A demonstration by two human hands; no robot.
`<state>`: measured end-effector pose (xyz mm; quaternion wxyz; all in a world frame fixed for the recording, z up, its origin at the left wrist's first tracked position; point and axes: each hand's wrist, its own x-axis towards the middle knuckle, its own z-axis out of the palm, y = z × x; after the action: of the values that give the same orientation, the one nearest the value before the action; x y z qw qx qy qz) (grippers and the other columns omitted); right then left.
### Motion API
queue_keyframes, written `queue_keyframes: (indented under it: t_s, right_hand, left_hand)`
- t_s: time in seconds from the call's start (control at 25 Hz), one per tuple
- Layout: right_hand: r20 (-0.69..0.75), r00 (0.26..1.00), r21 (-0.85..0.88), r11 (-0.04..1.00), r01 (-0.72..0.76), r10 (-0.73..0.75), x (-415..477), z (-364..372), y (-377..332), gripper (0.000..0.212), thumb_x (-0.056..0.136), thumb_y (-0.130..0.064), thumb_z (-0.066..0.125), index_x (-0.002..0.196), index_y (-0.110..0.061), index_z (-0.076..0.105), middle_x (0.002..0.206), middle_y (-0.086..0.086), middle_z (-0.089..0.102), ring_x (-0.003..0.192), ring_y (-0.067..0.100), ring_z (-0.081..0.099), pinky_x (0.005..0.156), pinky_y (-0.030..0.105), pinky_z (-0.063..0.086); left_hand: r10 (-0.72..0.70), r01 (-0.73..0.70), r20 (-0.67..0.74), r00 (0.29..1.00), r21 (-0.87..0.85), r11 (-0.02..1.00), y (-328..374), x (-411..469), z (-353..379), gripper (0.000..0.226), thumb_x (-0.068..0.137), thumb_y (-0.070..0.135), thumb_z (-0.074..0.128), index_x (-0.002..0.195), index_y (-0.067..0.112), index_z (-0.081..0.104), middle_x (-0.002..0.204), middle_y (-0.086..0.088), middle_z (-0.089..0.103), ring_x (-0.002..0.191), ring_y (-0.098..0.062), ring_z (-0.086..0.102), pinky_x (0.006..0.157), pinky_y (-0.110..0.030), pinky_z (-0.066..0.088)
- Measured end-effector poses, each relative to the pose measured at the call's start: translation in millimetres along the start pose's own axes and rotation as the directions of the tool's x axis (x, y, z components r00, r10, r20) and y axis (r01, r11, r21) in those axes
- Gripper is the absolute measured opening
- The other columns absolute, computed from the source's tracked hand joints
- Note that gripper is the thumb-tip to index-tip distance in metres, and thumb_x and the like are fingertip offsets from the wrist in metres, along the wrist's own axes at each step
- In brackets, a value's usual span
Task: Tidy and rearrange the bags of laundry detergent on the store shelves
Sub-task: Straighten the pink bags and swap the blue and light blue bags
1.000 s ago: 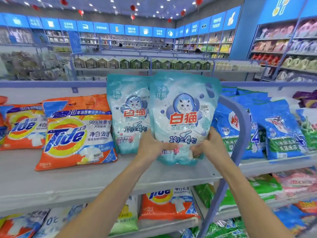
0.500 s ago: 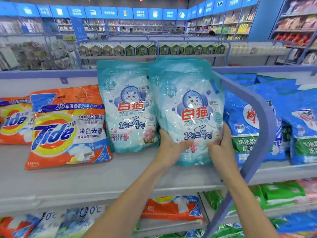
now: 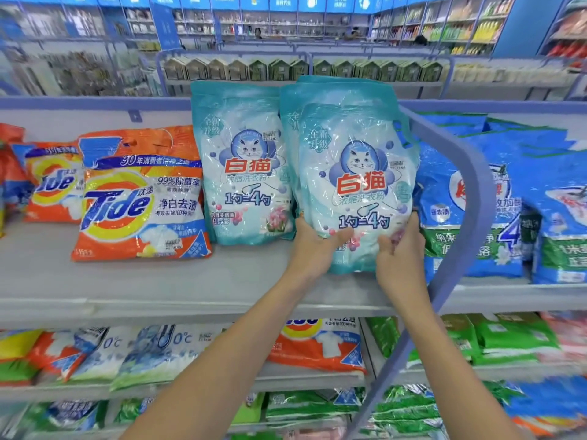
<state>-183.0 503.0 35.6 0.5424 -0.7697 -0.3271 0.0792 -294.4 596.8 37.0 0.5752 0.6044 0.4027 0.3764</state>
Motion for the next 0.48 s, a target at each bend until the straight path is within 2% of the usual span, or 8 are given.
queue_keyframes:
  t_s: [0.08, 0.28, 0.4, 0.48]
  right_hand:
    - [0.010, 0.999, -0.028, 0.999, 0.040, -0.039, -4.2, -0.3, 3.9, 0.066, 0.096, -0.025, 0.047, 0.155, -0.009, 0.022, 0.146, 0.019, 0.040, 0.132, 0.037, 0.043, 0.111, 0.055, 0.038]
    - [0.094, 0.990, -0.129, 0.984, 0.121, -0.109, -15.8, -6.5, 12.4, 0.066, 0.099, -0.025, 0.049, 0.155, -0.007, 0.021, 0.162, 0.014, 0.024, 0.145, 0.033, 0.033, 0.116, 0.050, 0.034]
    - [0.130, 0.979, -0.190, 0.965, 0.183, -0.160, -30.4, -10.6, 19.2, 0.073, 0.099, -0.024, 0.057, 0.159, -0.010, 0.019, 0.167, 0.012, 0.014, 0.152, 0.029, 0.023, 0.121, 0.046, 0.028]
    - [0.135, 0.972, -0.182, 0.959, 0.217, -0.194, -44.4, -13.7, 23.5, 0.070, 0.100, -0.028, 0.057, 0.159, -0.015, 0.022, 0.169, 0.010, 0.012, 0.154, 0.026, 0.017, 0.122, 0.043, 0.024]
  left_hand:
    - [-0.011, 0.012, -0.031, 0.999, 0.038, 0.999, 4.5, -8.0, -1.2, 0.068, 0.076, 0.028, 0.089, 0.125, 0.012, 0.045, 0.121, 0.003, 0.065, 0.108, -0.013, 0.065, 0.100, -0.040, 0.054]
    - [0.061, -0.049, -0.048, 0.997, 0.228, 0.972, 7.3, -33.9, -12.4, 0.062, 0.081, 0.025, 0.084, 0.132, 0.013, 0.051, 0.123, 0.002, 0.067, 0.108, -0.012, 0.065, 0.097, -0.034, 0.054]
    - [0.145, -0.124, -0.014, 0.989, 0.436, 0.891, 4.5, -55.6, -25.4, 0.052, 0.085, 0.023, 0.078, 0.132, 0.018, 0.055, 0.124, 0.006, 0.066, 0.114, -0.010, 0.062, 0.104, -0.031, 0.048]
    - [0.190, -0.173, 0.030, 0.981, 0.565, 0.807, 3.0, -72.8, -35.0, 0.056, 0.089, 0.026, 0.073, 0.141, 0.014, 0.054, 0.136, -0.001, 0.062, 0.127, -0.016, 0.056, 0.103, -0.024, 0.039]
